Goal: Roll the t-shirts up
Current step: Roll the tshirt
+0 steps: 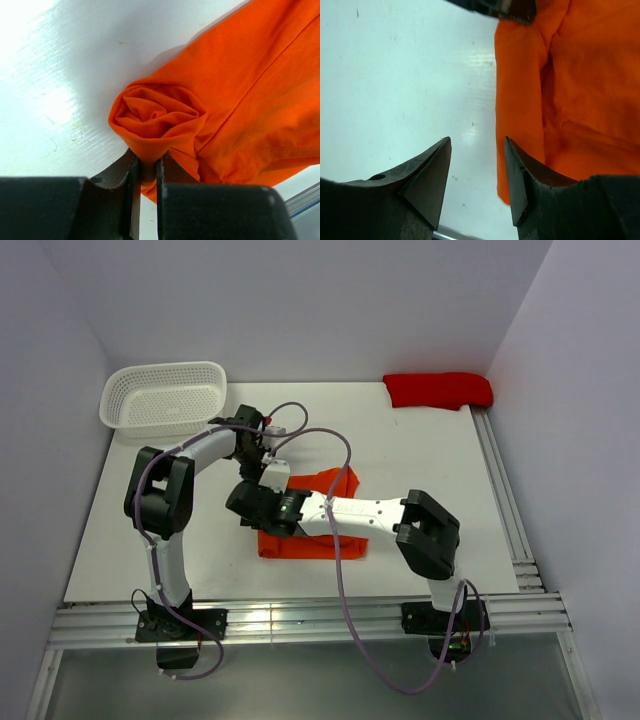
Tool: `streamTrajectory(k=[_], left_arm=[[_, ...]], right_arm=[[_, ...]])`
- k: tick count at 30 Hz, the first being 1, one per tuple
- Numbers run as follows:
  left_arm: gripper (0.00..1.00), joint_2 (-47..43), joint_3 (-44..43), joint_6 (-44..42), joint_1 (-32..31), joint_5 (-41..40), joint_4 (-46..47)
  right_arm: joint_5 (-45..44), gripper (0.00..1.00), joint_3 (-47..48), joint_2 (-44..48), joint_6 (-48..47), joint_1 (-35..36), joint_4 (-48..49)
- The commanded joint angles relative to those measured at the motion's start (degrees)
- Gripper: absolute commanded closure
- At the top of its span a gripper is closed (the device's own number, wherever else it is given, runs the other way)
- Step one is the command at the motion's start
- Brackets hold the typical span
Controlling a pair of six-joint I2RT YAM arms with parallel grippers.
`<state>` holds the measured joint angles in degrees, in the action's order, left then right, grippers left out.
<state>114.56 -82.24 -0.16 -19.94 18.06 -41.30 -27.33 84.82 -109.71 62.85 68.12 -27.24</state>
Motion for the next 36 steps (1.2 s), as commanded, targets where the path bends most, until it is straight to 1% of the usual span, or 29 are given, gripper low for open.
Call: streamTrajectory(k=[1, 3, 7, 9, 12, 16, 20, 25, 26, 27, 28, 29, 30, 32, 36], left_arm=[[0.94, -0.7, -1.8, -0.5, -0.2, -3.6, -0.4], [0.94, -0.7, -1.9, -0.5, -0.3, -3.8, -0.4], [0.93, -0.3, -2.1, -0.5, -0.3, -4.0, -0.5], [0.93, -0.1, -2.2, -0.5, -0.4, -4.2, -0.7], [0.92, -0.1, -2.4, -0.4, -0.4, -4.4, -0.7], [0.92, 0.1, -2.8, -0.3, -0.5, -5.0, -0.8], [0.89, 0.4, -3.3, -0.3, -0.5, -5.0, -0.8], [0.77, 0.7, -4.5, -0.3, -0.6, -5.5, -1.2], [0.73, 1.0, -4.8, 1.9, -0.6, -5.5, -1.3], [0.7, 1.1, -5.3, 2.0, -0.6, -5.5, -1.4], [0.64, 1.3, -5.6, 2.2, -0.5, -5.4, -1.5], [0.64, 1.4, -5.8, 2.3, -0.6, -5.2, -1.6], [0.61, 1.5, -6.5, 2.4, -0.6, -5.2, -1.7], [0.57, 2.1, -7.1, 2.6, -0.6, -5.3, -1.9], [0.54, 3.4, -9.1, 2.8, -0.6, -5.1, -2.6]], right_arm=[[-6.4, 0.46, 5.5, -2.9, -2.6, 0.1, -7.5], [-6.6, 0.45, 6.2, -3.7, -4.7, 0.0, -5.9], [-7.0, 0.45, 9.8, -6.3, -6.2, -0.4, -6.9], [-6.9, 0.45, 9.8, -7.4, -8.6, -0.6, -3.6], [-7.0, 0.45, 10.4, -9.6, -9.8, -1.5, -2.7], [-8.2, 0.46, 13.4, -13.2, -9.2, -1.5, -6.4], [-6.7, 0.46, 12.2, -13.9, -7.3, -1.2, -7.3], [-6.4, 0.46, 11.5, -15.0, -3.4, -0.8, -12.1], [-6.4, 0.46, 11.4, -15.1, -2.8, -0.7, -13.3], [-6.3, 0.46, 11.4, -15.2, -2.4, -0.4, -14.0], [-6.2, 0.46, 11.3, -15.6, -1.7, -0.1, -14.9], [-5.9, 0.46, 11.5, -15.9, -1.4, 0.0, -14.9], [-5.6, 0.46, 11.7, -16.4, -1.1, 0.1, -15.7], [-4.8, 0.46, 12.0, -17.1, -1.1, 0.3, -16.6], [-3.3, 0.46, 13.3, -18.9, -1.2, 0.9, -17.3]])
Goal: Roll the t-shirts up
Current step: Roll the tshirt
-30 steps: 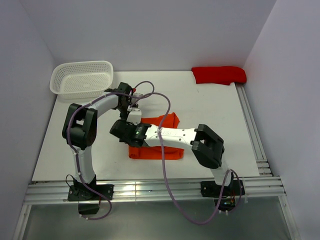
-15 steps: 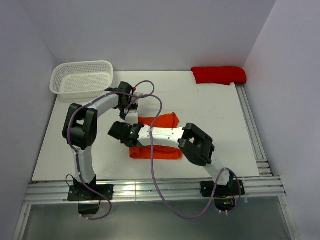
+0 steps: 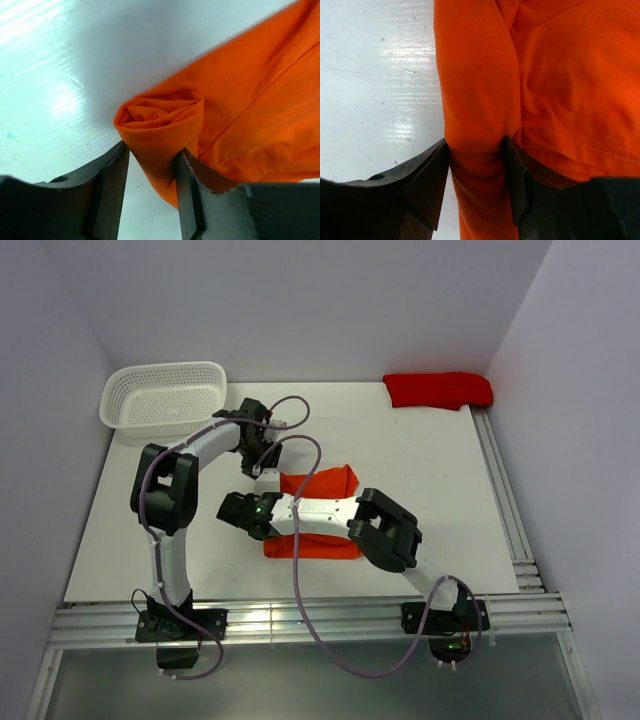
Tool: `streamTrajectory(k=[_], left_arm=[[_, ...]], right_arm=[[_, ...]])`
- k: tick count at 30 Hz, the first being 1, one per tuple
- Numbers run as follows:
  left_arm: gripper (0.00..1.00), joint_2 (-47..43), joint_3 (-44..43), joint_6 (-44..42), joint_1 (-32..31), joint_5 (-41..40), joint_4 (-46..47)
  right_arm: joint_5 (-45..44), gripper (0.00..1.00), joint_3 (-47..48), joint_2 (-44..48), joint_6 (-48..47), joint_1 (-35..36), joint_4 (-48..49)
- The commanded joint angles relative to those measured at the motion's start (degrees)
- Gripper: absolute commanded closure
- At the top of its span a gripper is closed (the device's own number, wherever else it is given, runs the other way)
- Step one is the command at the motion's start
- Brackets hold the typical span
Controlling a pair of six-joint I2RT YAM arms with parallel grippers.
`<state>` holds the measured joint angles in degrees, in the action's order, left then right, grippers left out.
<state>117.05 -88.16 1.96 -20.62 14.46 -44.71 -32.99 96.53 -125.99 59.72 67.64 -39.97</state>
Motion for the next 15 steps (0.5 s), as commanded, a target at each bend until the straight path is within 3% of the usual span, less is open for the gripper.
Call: streamTrajectory(k=[1, 6, 10, 15], left_arm=[[0.54, 1.2, -3.5, 0.8, 0.1, -1.5, 0.7], [0.53, 2.5, -5.2, 0.9, 0.1, -1.4, 0.1], [0.53, 2.9, -5.6, 1.1, 0.1, -1.1, 0.1], [0.44, 1.6, -5.5, 0.9, 0.3, 0.5, 0.8]], right_arm=[[2.5, 0.46, 1.9, -2.9, 2.1, 1.4, -5.0], [3.7, 0.5, 2.5, -3.1, 2.6, 1.5, -6.4], [5.9, 0.8, 0.9, -0.6, 2.4, 1.4, -4.7], [11.0, 0.89, -11.3, 8.0, 3.6, 0.1, 8.6]])
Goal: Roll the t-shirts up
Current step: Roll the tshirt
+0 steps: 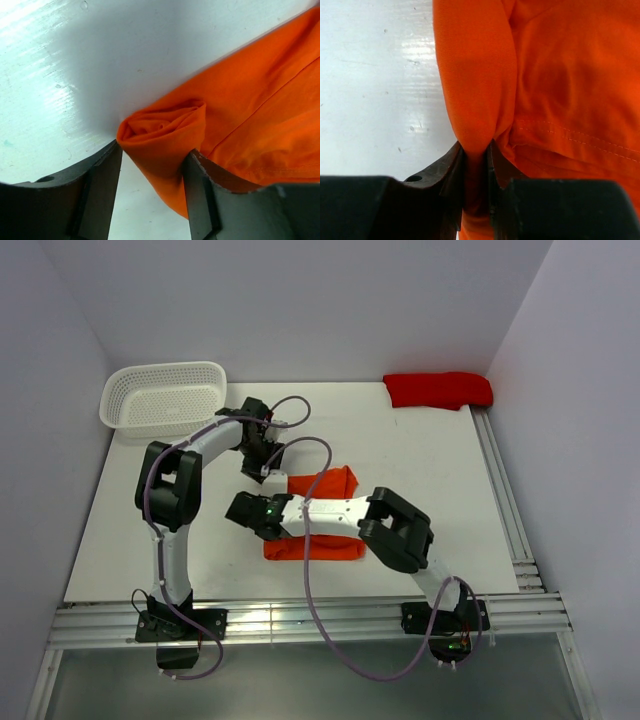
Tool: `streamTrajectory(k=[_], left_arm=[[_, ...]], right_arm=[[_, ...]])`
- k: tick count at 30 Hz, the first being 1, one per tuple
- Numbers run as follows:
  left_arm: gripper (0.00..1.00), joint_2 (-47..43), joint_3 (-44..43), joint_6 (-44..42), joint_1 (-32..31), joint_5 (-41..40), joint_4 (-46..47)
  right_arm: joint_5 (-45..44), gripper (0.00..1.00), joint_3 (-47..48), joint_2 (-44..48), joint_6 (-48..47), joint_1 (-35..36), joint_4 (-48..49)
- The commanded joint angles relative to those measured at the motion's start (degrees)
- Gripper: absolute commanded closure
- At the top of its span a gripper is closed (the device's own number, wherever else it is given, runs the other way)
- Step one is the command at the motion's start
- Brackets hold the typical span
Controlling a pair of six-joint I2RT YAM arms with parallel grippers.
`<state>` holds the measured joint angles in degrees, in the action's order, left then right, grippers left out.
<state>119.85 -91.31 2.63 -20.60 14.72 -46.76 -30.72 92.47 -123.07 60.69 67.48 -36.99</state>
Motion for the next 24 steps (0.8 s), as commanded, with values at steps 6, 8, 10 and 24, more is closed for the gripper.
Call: streamTrajectory(k=[6, 8, 10, 24], left_arm=[[0.3, -3.9, -3.3, -2.0, 1.4, 7.2, 2.6], [0.28, -4.8, -3.6, -2.0, 1.8, 10.7, 2.4], [0.21, -6.1, -3.4, -2.0, 3.0, 13.0, 2.6], [0.18, -12.8, 15.0, -9.1, 8.9, 29.8, 11.1]], right_arm=[[14.3, 0.89, -24.9, 13.3, 7.8, -2.0, 26.1], [15.1, 0.89, -31.1, 15.0, 9.3, -2.6, 33.3], [15.9, 0.89, -34.8, 17.2, 12.1, -3.0, 40.5], [21.2, 0.92, -55.4, 15.5, 28.0, -5.2, 73.5]])
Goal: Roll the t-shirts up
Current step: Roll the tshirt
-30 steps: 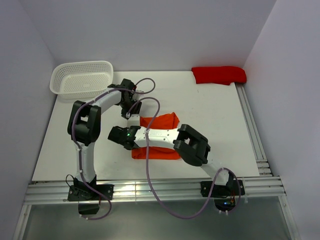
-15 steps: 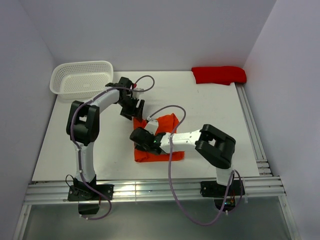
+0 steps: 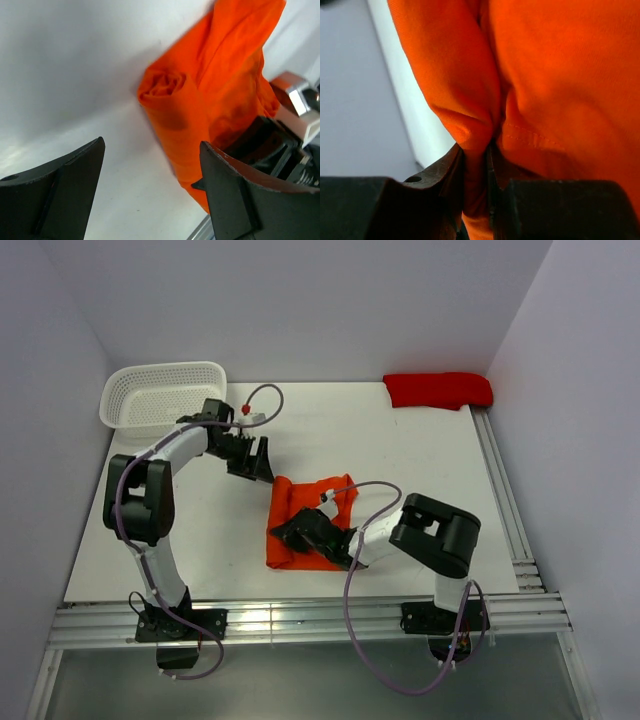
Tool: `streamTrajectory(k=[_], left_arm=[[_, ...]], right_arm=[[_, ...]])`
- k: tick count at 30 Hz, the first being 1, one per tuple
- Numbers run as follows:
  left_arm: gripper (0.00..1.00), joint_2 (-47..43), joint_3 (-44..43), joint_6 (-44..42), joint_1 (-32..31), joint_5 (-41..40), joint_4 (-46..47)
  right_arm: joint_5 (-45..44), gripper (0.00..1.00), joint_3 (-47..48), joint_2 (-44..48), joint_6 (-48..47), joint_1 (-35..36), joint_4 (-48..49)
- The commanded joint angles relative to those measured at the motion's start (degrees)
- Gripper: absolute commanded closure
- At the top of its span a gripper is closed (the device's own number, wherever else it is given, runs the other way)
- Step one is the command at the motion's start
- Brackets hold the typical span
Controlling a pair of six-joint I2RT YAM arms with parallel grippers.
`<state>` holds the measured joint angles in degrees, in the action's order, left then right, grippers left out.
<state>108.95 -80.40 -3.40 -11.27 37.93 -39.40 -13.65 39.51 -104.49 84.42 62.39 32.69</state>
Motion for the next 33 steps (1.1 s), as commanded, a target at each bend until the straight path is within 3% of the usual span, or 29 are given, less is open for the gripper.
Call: streamTrajectory(k=[1, 7, 12, 16, 18, 20, 22, 25, 28, 33], left_arm=[[0.18, -1.9, 5.2, -3.4, -0.4, 7.8, 4.6], [0.2, 1.4, 8.9, -2.8, -0.7, 9.6, 9.9], [0.24, 2.8, 9.4, 0.7, -1.5, 8.5, 14.2], [0.41, 4.0, 8.1, 2.8, -2.7, 5.5, 14.5], [0.47, 3.8, 7.4, 3.0, -3.6, 3.0, 14.4], [0.6, 3.4, 6.7, 5.0, -4.8, 0.8, 13.7], [0.73, 3.2, 5.6, 5.3, -5.8, -3.2, 12.5], [0.83, 2.9, 4.6, 5.2, -7.7, -8.6, 10.3], [0.87, 2.6, 4.0, 5.2, -8.5, -11.9, 8.9], [0.89, 2.6, 3.4, 5.9, -9.3, -17.1, 7.6]], right_arm=[[4.5, 0.92, -2.7, -3.5, 4.4, -0.3, 4.6], [7.4, 0.92, -6.4, -7.1, 7.0, -1.2, 16.1], [9.7, 0.91, -6.5, -8.2, 5.1, -2.4, 16.4], [11.0, 0.91, -5.8, -8.0, 3.1, -3.5, 13.9], [11.8, 0.87, -4.5, -7.3, 0.9, -4.2, 9.7], [11.1, 0.83, -3.1, -5.6, -1.2, -4.4, 4.3], [9.2, 0.75, -0.4, -4.0, -3.1, -4.4, -4.5], [6.2, 0.62, 3.1, 0.1, -7.5, -3.9, -14.5], [1.5, 0.53, 10.1, 3.3, -11.1, -2.6, -30.7], [-1.8, 0.48, 13.4, 5.3, -12.4, 0.4, -39.1]])
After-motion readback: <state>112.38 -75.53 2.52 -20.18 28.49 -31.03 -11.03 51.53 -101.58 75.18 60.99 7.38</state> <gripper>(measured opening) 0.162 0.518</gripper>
